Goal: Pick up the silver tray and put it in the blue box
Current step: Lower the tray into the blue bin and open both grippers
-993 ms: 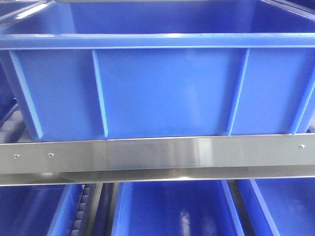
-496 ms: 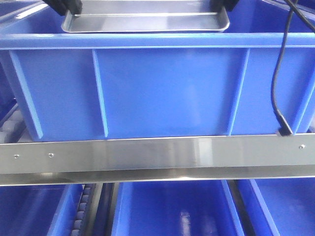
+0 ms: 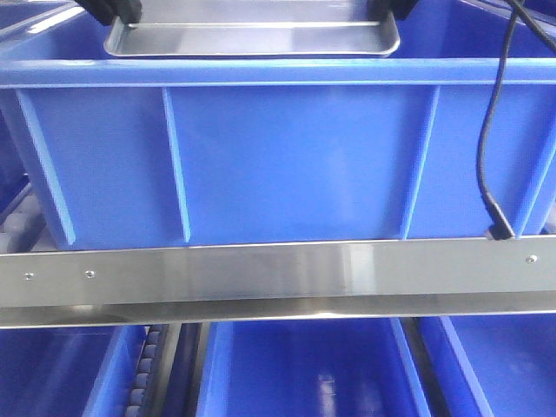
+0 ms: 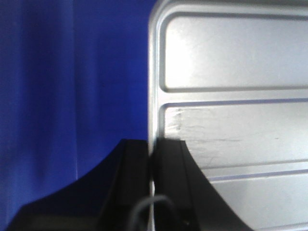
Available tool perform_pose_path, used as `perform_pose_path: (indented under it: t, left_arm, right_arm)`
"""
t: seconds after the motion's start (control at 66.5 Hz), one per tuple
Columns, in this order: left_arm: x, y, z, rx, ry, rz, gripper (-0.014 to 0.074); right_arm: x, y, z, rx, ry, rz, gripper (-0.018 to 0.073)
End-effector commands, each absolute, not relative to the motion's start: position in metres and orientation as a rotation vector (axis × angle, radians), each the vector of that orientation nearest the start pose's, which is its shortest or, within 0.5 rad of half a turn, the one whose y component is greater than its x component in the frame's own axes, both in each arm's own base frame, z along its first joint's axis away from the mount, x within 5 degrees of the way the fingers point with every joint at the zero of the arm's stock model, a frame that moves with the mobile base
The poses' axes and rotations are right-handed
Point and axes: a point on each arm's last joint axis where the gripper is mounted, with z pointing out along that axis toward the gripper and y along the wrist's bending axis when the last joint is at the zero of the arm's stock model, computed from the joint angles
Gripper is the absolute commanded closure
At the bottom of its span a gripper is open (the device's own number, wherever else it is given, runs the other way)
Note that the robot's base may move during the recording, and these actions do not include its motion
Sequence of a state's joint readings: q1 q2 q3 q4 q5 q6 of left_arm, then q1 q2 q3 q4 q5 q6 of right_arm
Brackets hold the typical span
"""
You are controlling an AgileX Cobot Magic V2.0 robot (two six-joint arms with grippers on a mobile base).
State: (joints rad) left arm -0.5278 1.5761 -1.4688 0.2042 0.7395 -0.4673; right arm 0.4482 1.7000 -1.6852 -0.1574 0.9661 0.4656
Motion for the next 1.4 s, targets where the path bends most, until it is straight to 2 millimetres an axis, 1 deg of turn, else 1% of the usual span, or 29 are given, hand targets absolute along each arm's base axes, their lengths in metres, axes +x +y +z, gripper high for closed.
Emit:
perform_pose_path:
  t: [0.0,0.196,0.406,0.602,0.647,0.707,0.722,0.737,0.767,0.812,0.873,1.053,1.113,1.264,1.324,1.384]
  left_arm:
    - [0.309,-0.175,0.397,0.167,2.136,-0.415,0.061]
    - [0.31,-0.174,0.398,0.181,2.126,-0.382,0.061]
    - [0.31,-0.174,0.397,0.179,2.131,-0.382,0.061]
    - [0.31,-0.173,0.397,0.18,2.135,-0.378,0.0599]
    - [0.309,-0.173,0.396,0.18,2.141,-0.375,0.0574]
    - [0.309,-0.173,0.396,0.179,2.153,-0.368,0.0472]
    - [0.309,-0.173,0.395,0.179,2.155,-0.367,0.0458]
    - [0.309,-0.172,0.395,0.181,2.156,-0.36,0.0412]
    - [0.309,-0.172,0.395,0.185,2.153,-0.351,0.0351]
    - [0.309,-0.171,0.396,0.177,2.151,-0.346,0.0279]
    - [0.31,-0.17,0.396,0.163,2.147,-0.335,0.0237]
    - [0.317,-0.157,0.395,0.126,2.149,-0.296,0.0239]
    - [0.318,-0.153,0.395,0.114,2.15,-0.292,0.0239]
    - [0.318,-0.153,0.395,0.112,2.155,-0.292,0.0248]
    - [0.318,-0.153,0.395,0.11,2.156,-0.295,0.0319]
    - [0.318,-0.153,0.395,0.11,2.156,-0.295,0.0463]
  right_arm:
    - [0.339,0.16,0.406,-0.048,2.288,0.365,0.0482]
    - [0.339,0.16,0.406,-0.048,2.29,0.364,0.038]
    - [0.339,0.16,0.405,-0.048,2.292,0.363,0.0344]
    - [0.339,0.16,0.405,-0.048,2.292,0.363,0.0261]
    - [0.339,0.16,0.405,-0.048,2.292,0.363,0.0254]
    - [0.339,0.16,0.405,-0.048,2.293,0.363,0.0253]
    - [0.339,0.16,0.405,-0.048,2.293,0.363,0.0253]
    - [0.339,0.16,0.405,-0.048,2.293,0.363,0.0253]
    - [0.339,0.16,0.405,-0.048,2.293,0.363,0.0253]
    - [0.339,0.16,0.406,-0.05,2.292,0.356,0.0253]
    - [0.339,0.156,0.405,-0.044,2.296,0.338,0.0253]
    - [0.343,0.143,0.406,-0.004,2.308,0.303,0.0253]
    - [0.343,0.142,0.406,-0.003,2.305,0.304,0.0253]
    - [0.343,0.142,0.406,-0.003,2.305,0.306,0.0254]
    - [0.343,0.142,0.406,-0.003,2.305,0.306,0.027]
    - [0.343,0.142,0.406,-0.003,2.305,0.306,0.0335]
